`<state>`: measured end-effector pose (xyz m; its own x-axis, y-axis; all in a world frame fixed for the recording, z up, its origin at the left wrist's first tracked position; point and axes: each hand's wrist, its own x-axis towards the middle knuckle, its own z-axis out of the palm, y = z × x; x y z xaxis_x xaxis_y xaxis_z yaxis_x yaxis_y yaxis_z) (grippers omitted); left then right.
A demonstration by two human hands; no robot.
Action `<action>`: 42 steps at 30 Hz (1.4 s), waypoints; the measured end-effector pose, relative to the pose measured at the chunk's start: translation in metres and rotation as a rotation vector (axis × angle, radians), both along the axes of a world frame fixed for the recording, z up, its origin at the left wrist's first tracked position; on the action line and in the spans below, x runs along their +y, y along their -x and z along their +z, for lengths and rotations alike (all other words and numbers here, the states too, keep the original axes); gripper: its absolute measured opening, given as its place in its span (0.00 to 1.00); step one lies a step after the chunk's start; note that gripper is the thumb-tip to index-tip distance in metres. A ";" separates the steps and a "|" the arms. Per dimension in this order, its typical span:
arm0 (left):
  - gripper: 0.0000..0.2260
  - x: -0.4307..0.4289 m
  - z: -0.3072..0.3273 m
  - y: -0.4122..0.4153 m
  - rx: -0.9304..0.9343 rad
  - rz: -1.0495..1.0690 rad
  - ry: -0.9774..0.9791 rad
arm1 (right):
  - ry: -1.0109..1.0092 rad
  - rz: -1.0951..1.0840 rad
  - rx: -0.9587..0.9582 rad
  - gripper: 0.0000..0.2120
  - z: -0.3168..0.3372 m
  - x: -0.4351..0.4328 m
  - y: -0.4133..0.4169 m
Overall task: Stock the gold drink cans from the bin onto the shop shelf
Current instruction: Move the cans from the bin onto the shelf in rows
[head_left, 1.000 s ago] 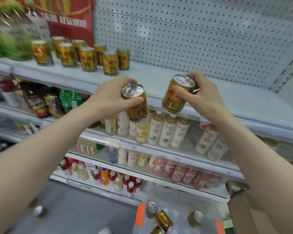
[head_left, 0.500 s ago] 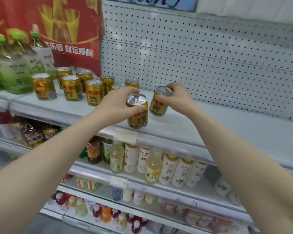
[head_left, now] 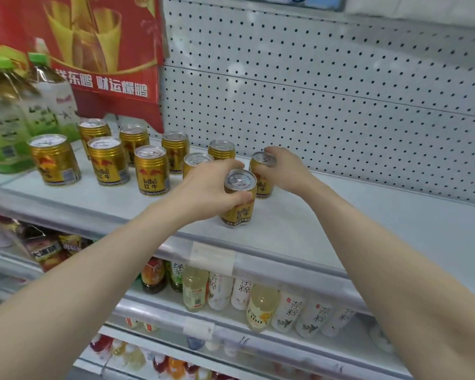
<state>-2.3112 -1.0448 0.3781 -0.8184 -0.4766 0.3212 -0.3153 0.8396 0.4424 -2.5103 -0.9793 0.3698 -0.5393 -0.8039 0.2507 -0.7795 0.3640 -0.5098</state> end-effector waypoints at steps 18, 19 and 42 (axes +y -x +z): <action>0.29 -0.019 -0.007 0.034 -0.068 -0.114 0.258 | -0.180 0.084 0.734 0.27 -0.003 0.066 0.016; 0.29 -0.018 -0.007 0.033 -0.054 -0.121 0.291 | -0.177 0.077 0.744 0.27 -0.002 0.073 0.015; 0.15 0.278 -0.134 0.002 0.161 -0.167 0.390 | -0.153 0.146 0.693 0.24 -0.128 0.415 -0.034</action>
